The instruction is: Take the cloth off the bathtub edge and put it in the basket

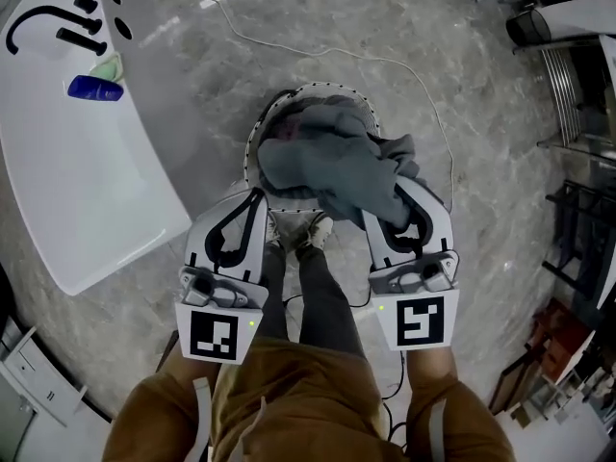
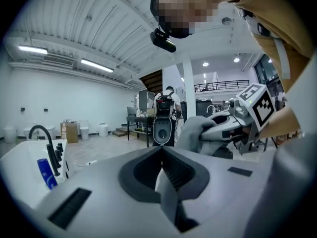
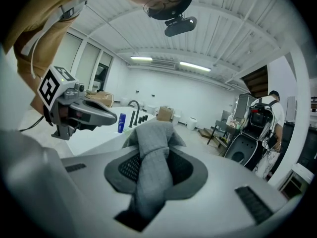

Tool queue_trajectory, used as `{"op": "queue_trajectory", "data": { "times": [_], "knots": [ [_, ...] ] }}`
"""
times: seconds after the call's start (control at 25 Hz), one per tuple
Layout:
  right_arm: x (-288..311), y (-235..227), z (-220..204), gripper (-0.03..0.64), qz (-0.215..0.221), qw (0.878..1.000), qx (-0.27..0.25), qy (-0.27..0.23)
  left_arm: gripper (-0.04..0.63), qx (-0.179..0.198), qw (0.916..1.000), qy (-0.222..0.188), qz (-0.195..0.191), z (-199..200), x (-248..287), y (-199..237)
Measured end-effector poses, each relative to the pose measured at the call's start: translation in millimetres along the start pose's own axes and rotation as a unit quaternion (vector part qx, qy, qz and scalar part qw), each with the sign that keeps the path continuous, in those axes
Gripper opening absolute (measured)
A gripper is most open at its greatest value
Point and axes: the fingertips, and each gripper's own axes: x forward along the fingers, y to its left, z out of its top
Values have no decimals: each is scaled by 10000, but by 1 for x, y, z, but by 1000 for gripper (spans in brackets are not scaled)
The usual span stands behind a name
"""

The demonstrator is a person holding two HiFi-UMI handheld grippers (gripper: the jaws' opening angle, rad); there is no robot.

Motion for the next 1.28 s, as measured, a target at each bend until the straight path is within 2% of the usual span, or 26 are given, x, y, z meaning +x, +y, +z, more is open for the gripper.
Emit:
{"op": "queue_trajectory", "data": {
  "times": [0.24, 0.44, 0.6, 0.8, 1.12, 1.28],
  "knots": [
    [41, 26, -75, 97, 299, 9985, 64, 451, 8, -195, 9995, 204, 117, -54, 14, 12],
    [74, 45, -140, 97, 493, 9964, 111, 687, 8, 103, 9994, 310, 108, -108, 35, 9],
    [97, 61, -199, 97, 704, 9939, -78, 842, 8, 70, 9994, 322, 121, -160, 61, 3],
    [122, 77, -249, 97, 952, 9912, -392, 837, 8, 9, 9992, 398, 73, -216, 83, -4],
    [150, 92, -323, 98, 1002, 9889, -666, 876, 8, 63, 9987, 491, 85, -291, 104, -12],
    [160, 102, -353, 100, 1096, 9868, -840, 842, 8, 131, 9988, 472, 89, -316, 111, -21]
  ]
}}
